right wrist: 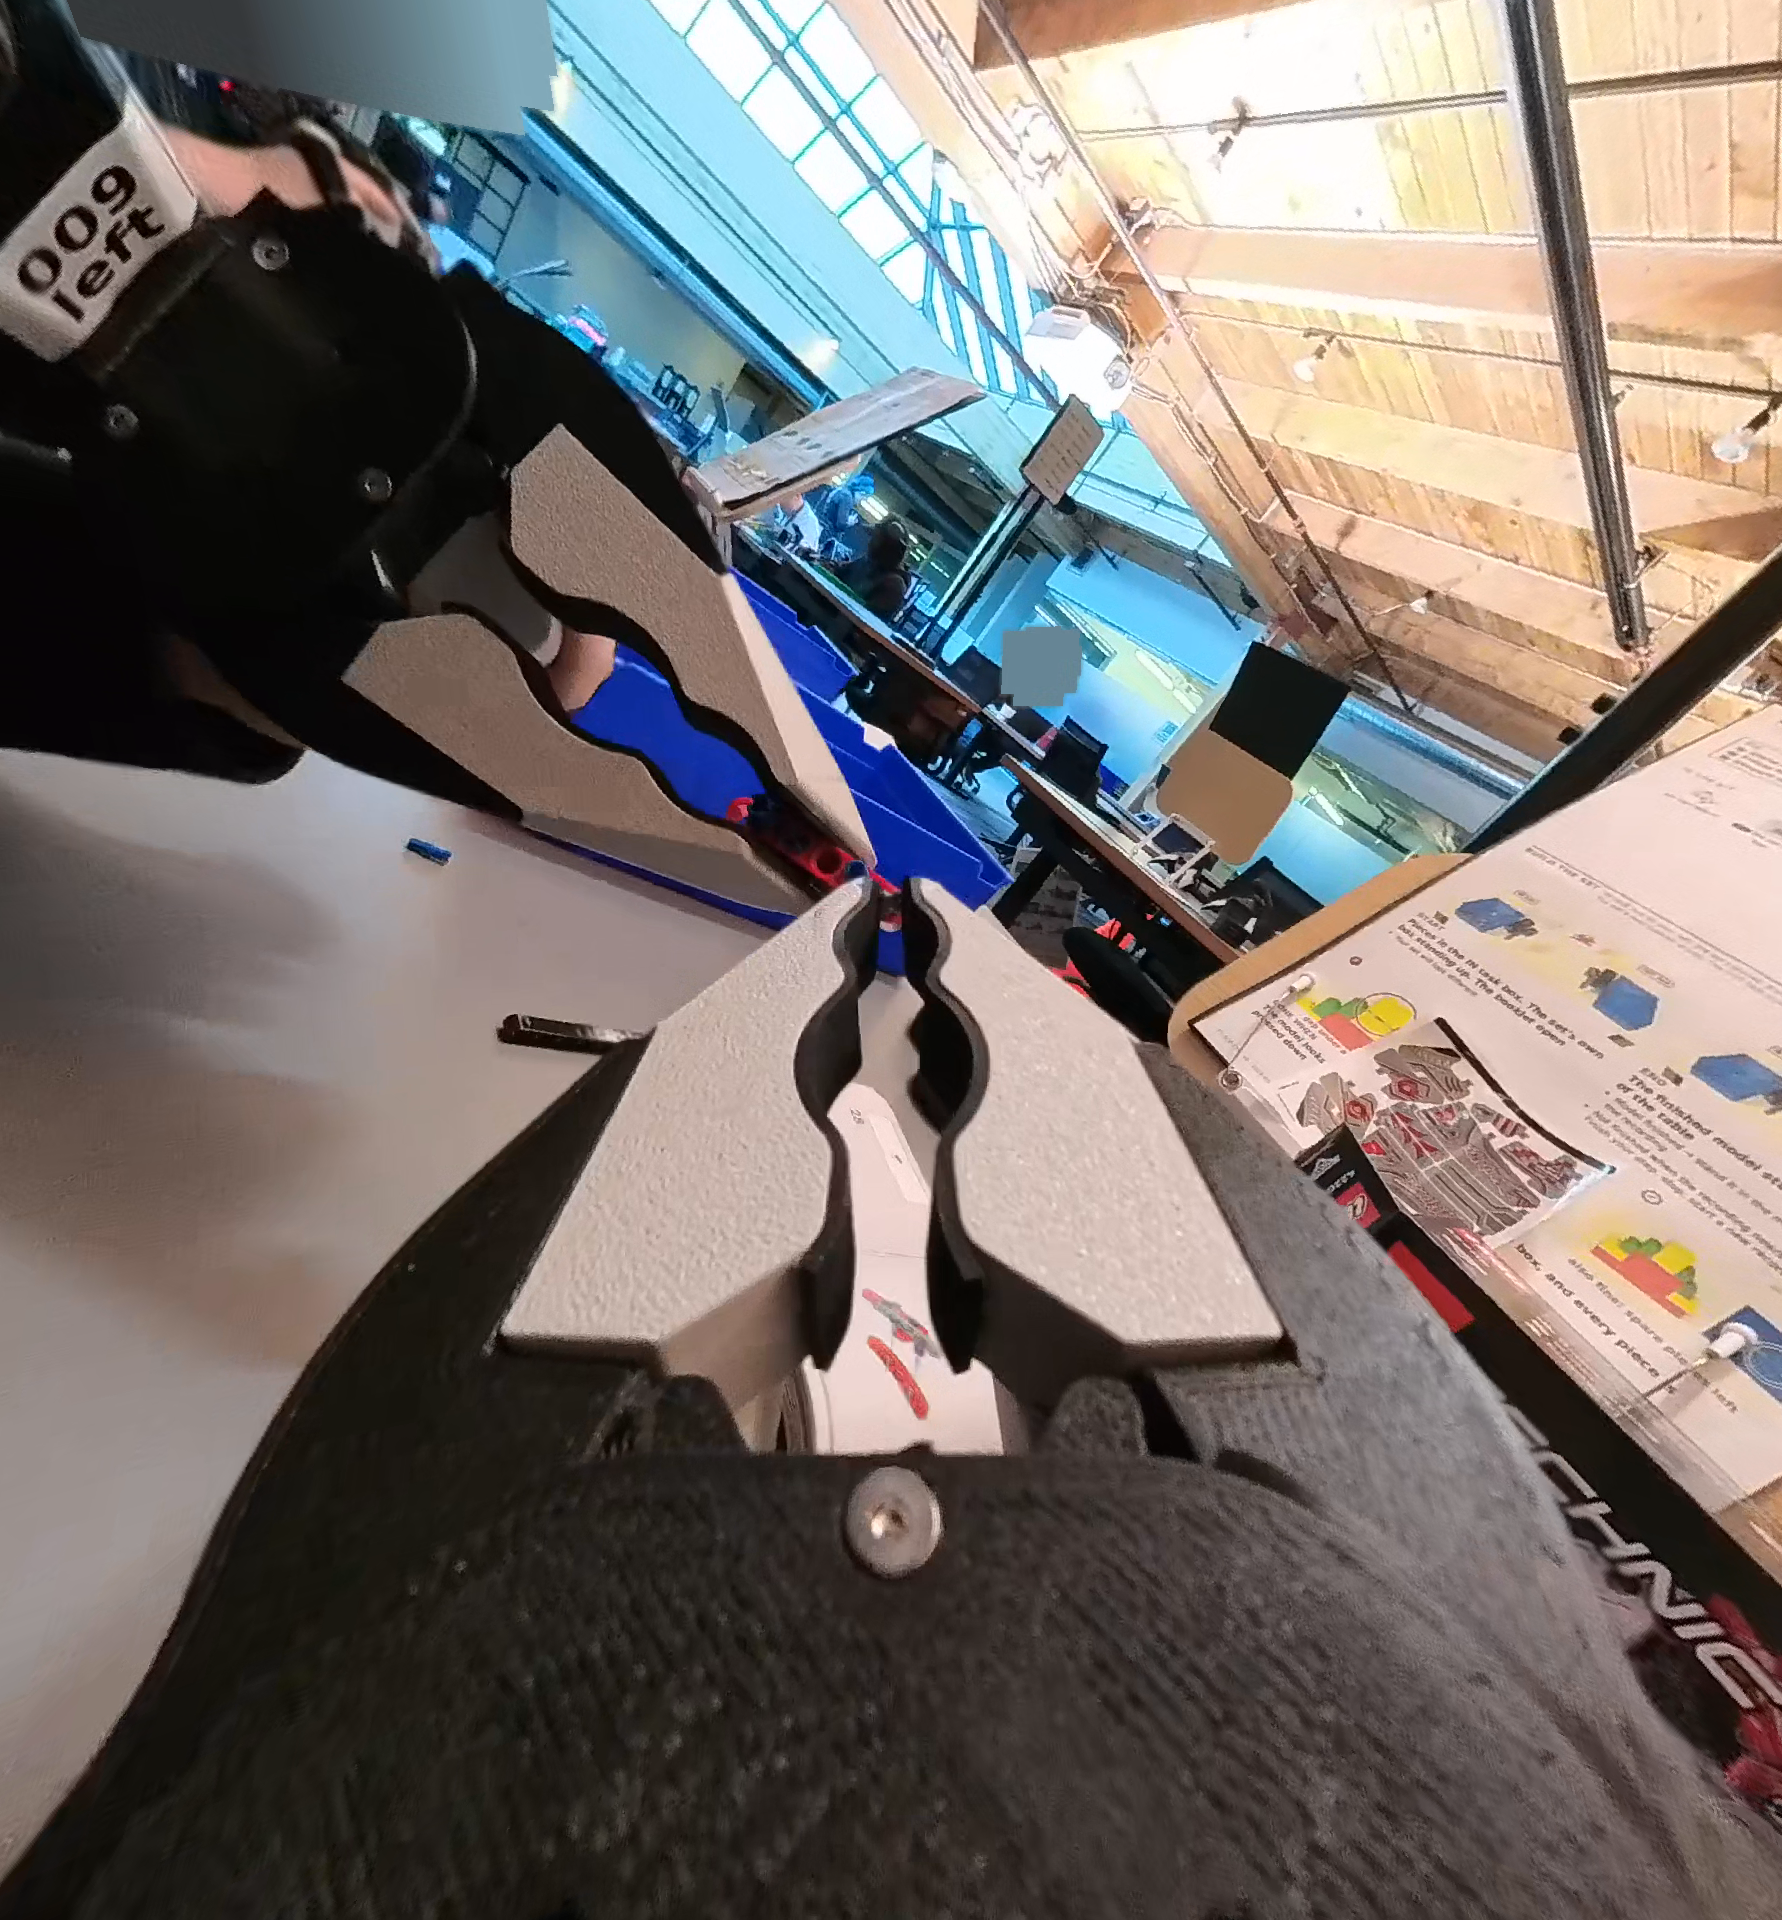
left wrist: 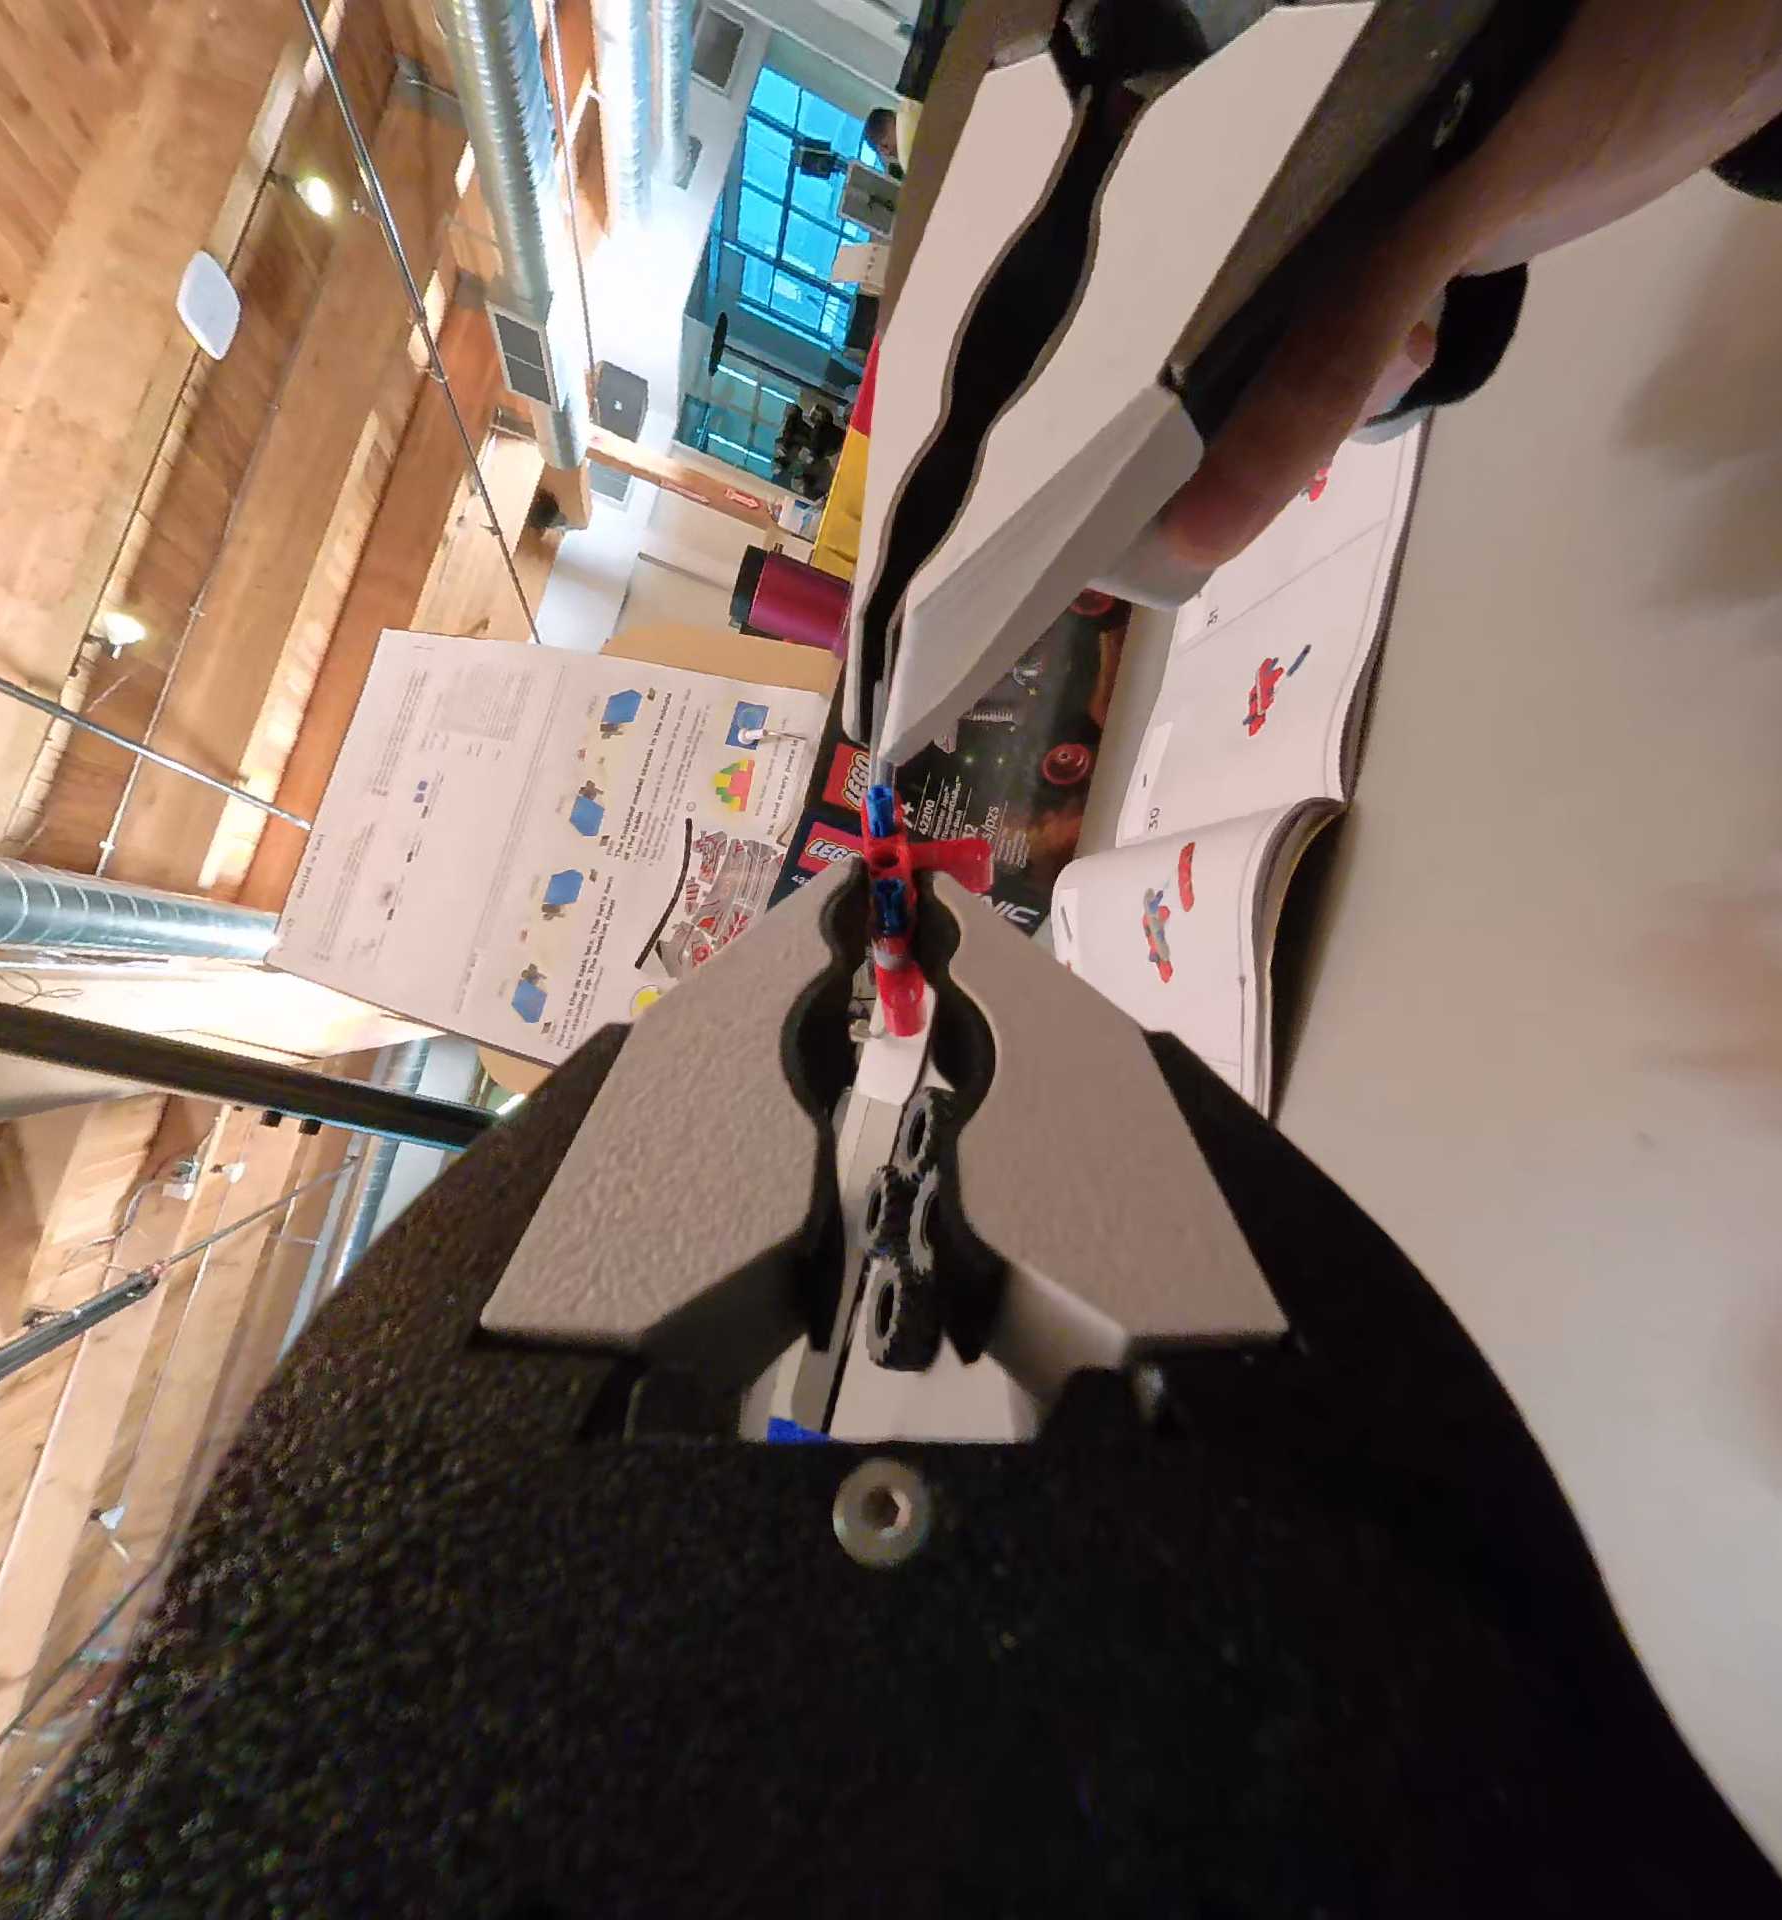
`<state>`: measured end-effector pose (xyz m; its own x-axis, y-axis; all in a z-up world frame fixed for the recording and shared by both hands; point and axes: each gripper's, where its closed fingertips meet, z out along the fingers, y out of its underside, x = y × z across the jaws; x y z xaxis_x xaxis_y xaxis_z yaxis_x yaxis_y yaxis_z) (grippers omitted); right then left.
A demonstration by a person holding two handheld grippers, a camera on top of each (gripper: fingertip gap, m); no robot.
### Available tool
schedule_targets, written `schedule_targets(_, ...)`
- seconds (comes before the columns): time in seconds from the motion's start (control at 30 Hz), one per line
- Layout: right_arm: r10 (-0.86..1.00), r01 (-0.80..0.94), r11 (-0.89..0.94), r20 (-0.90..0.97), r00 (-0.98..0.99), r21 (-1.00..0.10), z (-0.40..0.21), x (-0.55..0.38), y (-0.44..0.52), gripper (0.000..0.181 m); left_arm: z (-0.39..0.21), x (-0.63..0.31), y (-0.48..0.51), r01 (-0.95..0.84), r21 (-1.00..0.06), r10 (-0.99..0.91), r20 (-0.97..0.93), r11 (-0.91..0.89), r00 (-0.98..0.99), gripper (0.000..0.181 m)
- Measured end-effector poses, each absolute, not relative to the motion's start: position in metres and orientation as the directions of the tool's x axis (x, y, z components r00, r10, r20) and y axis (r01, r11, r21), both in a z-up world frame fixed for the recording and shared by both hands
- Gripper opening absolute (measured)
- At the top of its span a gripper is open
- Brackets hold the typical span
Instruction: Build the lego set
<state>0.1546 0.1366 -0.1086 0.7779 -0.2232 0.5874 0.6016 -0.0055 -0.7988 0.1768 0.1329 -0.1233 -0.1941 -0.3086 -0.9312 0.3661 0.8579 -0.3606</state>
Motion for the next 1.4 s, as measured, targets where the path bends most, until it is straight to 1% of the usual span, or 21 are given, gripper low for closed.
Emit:
schedule_targets(0.17,-0.191,0.642,-0.037,0.636,0.748,-0.766,-0.112,0.154,0.137,0.002,-0.126,0.176,0.132,0.37,-0.305,-0.251,-0.95,0.878,-0.187,0.004)
schedule_targets(0.27,-0.179,0.665,-0.062,0.664,0.727,-0.744,-0.116,0.154,0.137,0.002,-0.128,0.176,0.132,0.353,-0.238,-0.188,-0.967,0.905,-0.169,0.005)
schedule_targets(0.47,-0.157,0.638,-0.08,0.642,0.751,-0.766,-0.122,0.155,0.139,0.002,-0.134,0.176,0.133,0.325,-0.225,-0.158,-0.962,0.918,-0.222,0.004)
schedule_targets(0.5,-0.161,0.623,-0.085,0.627,0.762,-0.778,-0.123,0.156,0.14,0.002,-0.136,0.177,0.133,0.313,-0.243,-0.172,-0.956,0.918,-0.239,0.003)
schedule_targets(0.53,-0.169,0.61,-0.077,0.613,0.772,-0.789,-0.122,0.156,0.14,0.002,-0.136,0.178,0.133,0.308,-0.305,-0.223,-0.936,0.901,-0.274,0.003)
schedule_targets(0.6,-0.173,0.595,-0.047,0.594,0.786,-0.802,-0.118,0.156,0.138,0.002,-0.136,0.177,0.13,0.317,-0.471,-0.353,-0.862,0.823,-0.365,0.004)
schedule_targets(0.63,-0.168,0.583,-0.031,0.579,0.798,-0.812,-0.117,0.155,0.138,0.002,-0.134,0.177,0.129,0.329,-0.499,-0.372,-0.848,0.802,-0.377,0.005)
schedule_targets(0.7,-0.161,0.513,-0.015,0.508,0.846,-0.858,-0.117,0.157,0.139,0.002,-0.134,0.177,0.131,0.336,-0.426,-0.321,-0.889,0.84,-0.326,0.005)
schedule_targets(0.73,-0.166,0.523,-0.028,0.52,0.838,-0.852,-0.119,0.158,0.139,0.002,-0.135,0.178,0.131,0.324,-0.398,-0.299,-0.901,0.858,-0.315,0.005)
schedule_targets(0.8,-0.175,0.565,-0.046,0.564,0.807,-0.824,-0.12,0.158,0.138,0.002,-0.137,0.178,0.131,0.311,-0.426,-0.321,-0.885,0.85,-0.338,0.005)
schedule_targets(0.83,-0.169,0.54,-0.038,0.538,0.826,-0.841,-0.12,0.158,0.138,0.002,-0.136,0.178,0.131,0.312,-0.44,-0.331,-0.879,0.842,-0.344,0.005)
schedule_targets(0.87,-0.157,0.494,-0.026,0.491,0.857,-0.869,-0.119,0.159,0.138,0.002,-0.136,0.178,0.132,0.315,-0.421,-0.318,-0.889,0.851,-0.33,0.005)
schedule_targets(0.9,-0.151,0.468,-0.024,0.466,0.872,-0.883,-0.119,0.159,0.138,0.002,-0.135,0.178,0.132,0.314,-0.368,-0.278,-0.914,0.875,-0.297,0.005)
schedule_targets(0.93,-0.16,0.487,-0.038,0.486,0.859,-0.873,-0.119,0.159,0.138,0.003,-0.135,0.179,0.133,0.3,-0.308,-0.23,-0.936,0.903,-0.267,0.004)
schedule_targets(1.0,-0.173,0.536,-0.076,0.541,0.823,-0.841,-0.122,0.159,0.138,0.002,-0.137,0.179,0.133,0.271,-0.239,-0.173,-0.954,0.933,-0.245,0.004)
schedule_targets(1.03,-0.167,0.545,-0.079,0.55,0.818,-0.835,-0.122,0.159,0.137,0.002,-0.137,0.179,0.133,0.272,-0.22,-0.157,-0.959,0.937,-0.236,0.004)
schedule_targets(1.17,-0.127,0.585,-0.068,0.589,0.798,-0.808,-0.122,0.156,0.132,0.002,-0.136,0.176,0.13,0.291,-0.216,-0.145,-0.959,0.932,-0.244,0.003)
schedule_targets(1.2,-0.124,0.577,-0.063,0.58,0.805,-0.814,-0.122,0.157,0.131,0.002,-0.137,0.176,0.13,0.287,-0.237,-0.163,-0.952,0.928,-0.259,0.004)
schedule_targets(1.3,-0.109,0.422,0.066,0.414,0.904,-0.904,-0.111,0.157,0.127,0.003,-0.129,0.173,0.126,0.314,-0.431,-0.329,-0.885,0.846,-0.329,0.005)
schedule_targets(1.33,-0.108,0.417,0.084,0.408,0.907,-0.905,-0.109,0.157,0.125,0.002,-0.126,0.172,0.124,0.322,-0.47,-0.359,-0.866,0.822,-0.347,0.005)
schedule_targets(1.4,-0.137,0.471,0.046,0.462,0.876,-0.881,-0.111,0.158,0.126,0.003,-0.127,0.173,0.126,0.311,-0.452,-0.349,-0.875,0.836,-0.334,0.005)
